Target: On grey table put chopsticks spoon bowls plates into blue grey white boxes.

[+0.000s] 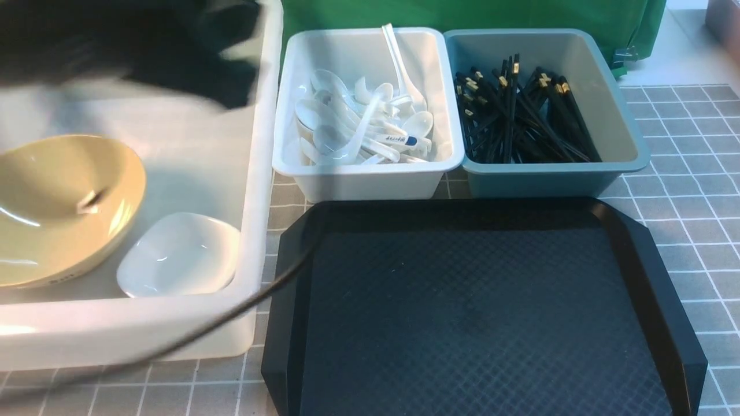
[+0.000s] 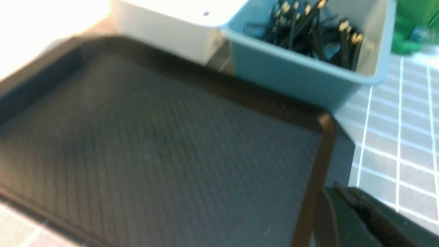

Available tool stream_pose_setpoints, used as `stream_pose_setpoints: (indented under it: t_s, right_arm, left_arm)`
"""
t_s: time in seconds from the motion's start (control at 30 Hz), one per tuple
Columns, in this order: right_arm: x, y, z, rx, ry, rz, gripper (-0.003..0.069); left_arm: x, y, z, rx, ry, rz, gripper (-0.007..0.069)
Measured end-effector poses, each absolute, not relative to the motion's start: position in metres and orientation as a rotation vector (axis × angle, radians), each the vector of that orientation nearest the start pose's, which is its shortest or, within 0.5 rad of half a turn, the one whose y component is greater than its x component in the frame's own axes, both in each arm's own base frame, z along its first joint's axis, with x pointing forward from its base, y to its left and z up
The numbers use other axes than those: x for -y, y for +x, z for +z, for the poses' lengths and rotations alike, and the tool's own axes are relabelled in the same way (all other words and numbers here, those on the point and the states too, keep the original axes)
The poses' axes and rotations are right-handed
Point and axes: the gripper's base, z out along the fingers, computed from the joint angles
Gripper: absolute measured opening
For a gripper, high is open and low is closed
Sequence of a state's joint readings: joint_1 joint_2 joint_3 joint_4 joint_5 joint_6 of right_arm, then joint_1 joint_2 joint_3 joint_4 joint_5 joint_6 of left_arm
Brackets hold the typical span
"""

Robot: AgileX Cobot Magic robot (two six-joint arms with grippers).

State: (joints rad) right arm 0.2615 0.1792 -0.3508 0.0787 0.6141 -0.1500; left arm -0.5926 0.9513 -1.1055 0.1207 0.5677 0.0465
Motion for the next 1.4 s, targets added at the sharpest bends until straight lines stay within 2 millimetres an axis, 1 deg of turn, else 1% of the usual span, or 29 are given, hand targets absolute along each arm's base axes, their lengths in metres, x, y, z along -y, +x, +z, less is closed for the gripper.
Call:
stream_pose_setpoints:
  t_s: [0.07,0.1,0.13,0.17,0.2,0.23,0.27,0.3,0.37,0.43,0.47,0.5,0.53,0.57,0.6,0.7,0.77,0.93,1.03,1.13,1.2,1.23,1.27,1.3,1.33,1.4]
  right_arm:
    - [-0.017,0.049,0.263,-1.9,-0.35,0.171,0.0034]
    - [-0.017,0.049,0.262,-1.906,-0.346,0.175,0.0034]
    - [-0.017,0.049,0.261,-1.91,-0.346,0.175,0.0036]
    - [-0.017,0.049,0.261,-1.91,-0.346,0.175,0.0037]
    - [-0.017,0.049,0.261,-1.91,-0.346,0.175,0.0037]
    - [-0.017,0.049,0.261,-1.91,-0.346,0.175,0.0038]
    - [-0.017,0.049,0.261,-1.911,-0.345,0.176,0.0038]
    - [-0.017,0.049,0.261,-1.911,-0.345,0.176,0.0038]
    - [-0.017,0.049,0.261,-1.911,-0.345,0.176,0.0039]
    - [-0.017,0.049,0.261,-1.911,-0.345,0.176,0.0041]
    - [-0.017,0.049,0.261,-1.911,-0.345,0.176,0.0041]
    - [-0.017,0.049,0.261,-1.911,-0.345,0.176,0.0041]
    - [-0.017,0.049,0.261,-1.912,-0.345,0.176,0.0042]
    - [-0.017,0.049,0.261,-1.913,-0.345,0.176,0.0042]
    - [-0.017,0.049,0.261,-1.913,-0.345,0.176,0.0043]
    - [-0.017,0.049,0.261,-1.913,-0.345,0.176,0.0045]
    - [-0.017,0.049,0.261,-1.913,-0.345,0.176,0.0045]
    - [-0.017,0.049,0.261,-1.913,-0.344,0.179,0.0046]
    - [-0.017,0.049,0.261,-1.913,-0.344,0.179,0.005]
    - [-0.017,0.049,0.261,-1.913,-0.344,0.179,0.0055]
    - [-0.017,0.049,0.261,-1.913,-0.344,0.179,0.0058]
    - [-0.017,0.049,0.261,-1.913,-0.344,0.179,0.0059]
    - [-0.017,0.049,0.261,-1.913,-0.344,0.179,0.0059]
    - [-0.017,0.049,0.261,-1.913,-0.344,0.179,0.0059]
    - [-0.017,0.049,0.261,-1.913,-0.344,0.179,0.006]
    - [-0.017,0.049,0.261,-1.913,-0.344,0.179,0.0061]
  left_arm:
    - [0.088,0.142,0.41,-1.748,0.633,-0.246,-0.0009]
    - [0.082,0.133,0.395,-1.748,0.632,-0.249,-0.0009]
    - [0.077,0.125,0.385,-1.737,0.621,-0.259,-0.0009]
    - [0.074,0.12,0.373,-1.748,0.622,-0.261,-0.0009]
    - [0.071,0.115,0.368,-1.743,0.617,-0.266,-0.0009]
    - [0.07,0.114,0.363,-1.756,0.614,-0.271,-0.0009]
    - [0.068,0.11,0.354,-1.76,0.614,-0.275,-0.0009]
    - [0.063,0.102,0.342,-1.772,0.599,-0.297,-0.0009]
    - [0.058,0.093,0.321,-1.798,0.596,-0.309,-0.0009]
    - [0.054,0.087,0.302,-1.826,0.603,-0.309,-0.0008]
    - [0.053,0.086,0.299,-1.828,0.601,-0.312,-0.0008]
    - [0.052,0.084,0.291,-1.846,0.604,-0.313,-0.0008]
    - [0.049,0.08,0.274,-1.89,0.616,-0.305,-0.0008]
    - [0.048,0.078,0.265,-1.917,0.623,-0.298,-0.0008]
    - [0.048,0.077,0.262,-1.927,0.626,-0.297,-0.0008]
    - [0.045,0.074,0.238,-2.021,0.656,-0.265,-0.0008]
    - [0.041,0.071,0.235,-2.032,0.667,-0.24,-0.0008]
    - [0.033,0.06,0.241,-1.907,0.599,-0.274,-0.0008]
    - [0.021,0.049,0.247,-1.791,0.481,-0.244,-0.0008]
    - [0.011,0.042,0.245,-1.733,0.372,-0.164,-0.0008]
    - [0.007,0.041,0.238,-1.73,0.315,-0.096,-0.0008]
    - [0.006,0.042,0.229,-1.752,0.269,-0.059,-0.0008]
    - [0.005,0.042,0.227,-1.756,0.263,-0.054,-0.0008]
    - [0.005,0.044,0.217,-1.79,0.22,-0.039,-0.0008]
    - [0.005,0.045,0.212,-1.805,0.208,-0.037,-0.0008]
    - [0.005,0.048,0.193,-1.855,0.141,-0.046,-0.0008]
